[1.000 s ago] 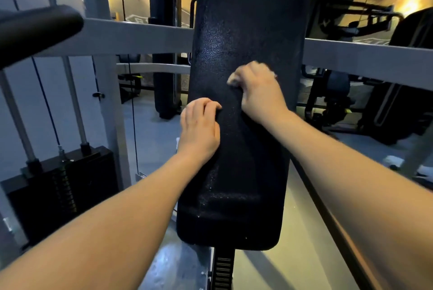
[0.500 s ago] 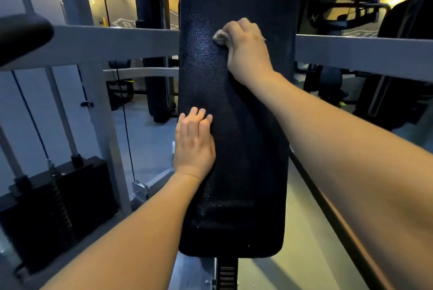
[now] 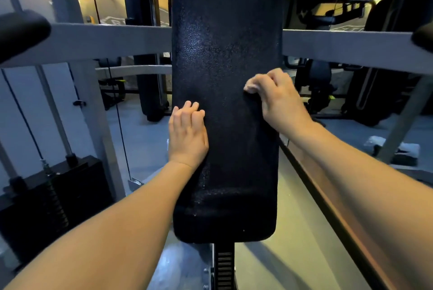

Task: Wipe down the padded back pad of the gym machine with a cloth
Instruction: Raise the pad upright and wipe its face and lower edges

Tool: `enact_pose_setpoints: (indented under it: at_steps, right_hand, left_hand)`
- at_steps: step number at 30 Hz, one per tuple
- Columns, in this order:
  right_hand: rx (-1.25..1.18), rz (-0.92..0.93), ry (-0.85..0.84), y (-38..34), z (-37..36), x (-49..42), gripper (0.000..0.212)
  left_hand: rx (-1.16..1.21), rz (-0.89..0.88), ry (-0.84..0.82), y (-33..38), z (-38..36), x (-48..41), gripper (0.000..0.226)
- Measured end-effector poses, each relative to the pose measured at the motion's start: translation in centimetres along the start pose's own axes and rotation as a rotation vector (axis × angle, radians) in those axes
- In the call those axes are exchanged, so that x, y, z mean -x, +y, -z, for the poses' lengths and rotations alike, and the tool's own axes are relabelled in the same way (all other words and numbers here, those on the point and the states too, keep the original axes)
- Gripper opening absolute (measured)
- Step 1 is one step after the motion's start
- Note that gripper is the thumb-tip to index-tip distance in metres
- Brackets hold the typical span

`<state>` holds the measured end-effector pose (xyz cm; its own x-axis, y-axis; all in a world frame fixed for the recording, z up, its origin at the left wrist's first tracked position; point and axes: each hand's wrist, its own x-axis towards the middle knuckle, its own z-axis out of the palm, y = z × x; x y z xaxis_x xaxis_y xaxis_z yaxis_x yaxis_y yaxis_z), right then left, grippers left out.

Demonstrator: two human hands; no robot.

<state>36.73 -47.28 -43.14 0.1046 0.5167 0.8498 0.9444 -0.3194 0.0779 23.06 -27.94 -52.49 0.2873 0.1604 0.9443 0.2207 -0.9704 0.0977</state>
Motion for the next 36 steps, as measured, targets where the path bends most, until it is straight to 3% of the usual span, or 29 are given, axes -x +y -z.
enact_pose_setpoints:
  at_steps: [4, 7, 13, 15, 17, 20, 22, 28, 33, 36]
  right_hand:
    - [-0.013, -0.106, 0.037, 0.0, -1.7, 1.8, 0.022]
    - [-0.022, -0.112, -0.038, -2.2, -3.2, 5.8, 0.025]
    - [-0.136, 0.013, -0.285, -5.4, -3.0, 15.3, 0.032]
    - [-0.116, 0.084, -0.394, -5.1, -1.9, 15.4, 0.030]
    - [-0.105, 0.092, -0.394, -4.2, -0.5, 12.6, 0.033]
    - [-0.107, -0.061, -0.067, -2.0, 0.3, 5.9, 0.031]
    - [-0.069, -0.134, 0.000, -1.0, -0.6, 3.0, 0.023]
    - [-0.096, -0.090, -0.070, -3.8, -3.4, 10.0, 0.031]
    - [-0.163, -0.003, -0.315, -6.3, -3.8, 20.5, 0.037]
    - [-0.192, 0.029, -0.419, -5.8, -2.0, 19.5, 0.038]
  left_hand:
    - [0.031, 0.080, -0.087, 1.1, 1.1, -0.2, 0.032]
    - [0.047, 0.133, -0.180, 2.9, 2.2, -0.6, 0.037]
    - [-0.103, 0.126, -0.522, 5.0, 3.6, -0.8, 0.062]
    - [-0.159, 0.112, -0.606, 5.0, 4.0, -1.2, 0.071]
    - [-0.204, 0.110, -0.660, 5.1, 4.2, -1.7, 0.076]
    - [-0.238, 0.133, -0.686, 5.8, 4.1, -1.9, 0.078]
    - [-0.255, 0.139, -0.685, 5.9, 4.1, -1.9, 0.079]
    - [-0.283, 0.122, -0.693, 6.1, 4.4, -2.1, 0.081]
    - [-0.245, 0.095, -0.744, 5.8, 5.3, -2.2, 0.087]
    - [-0.248, 0.071, -0.788, 5.7, 6.0, -2.3, 0.094]
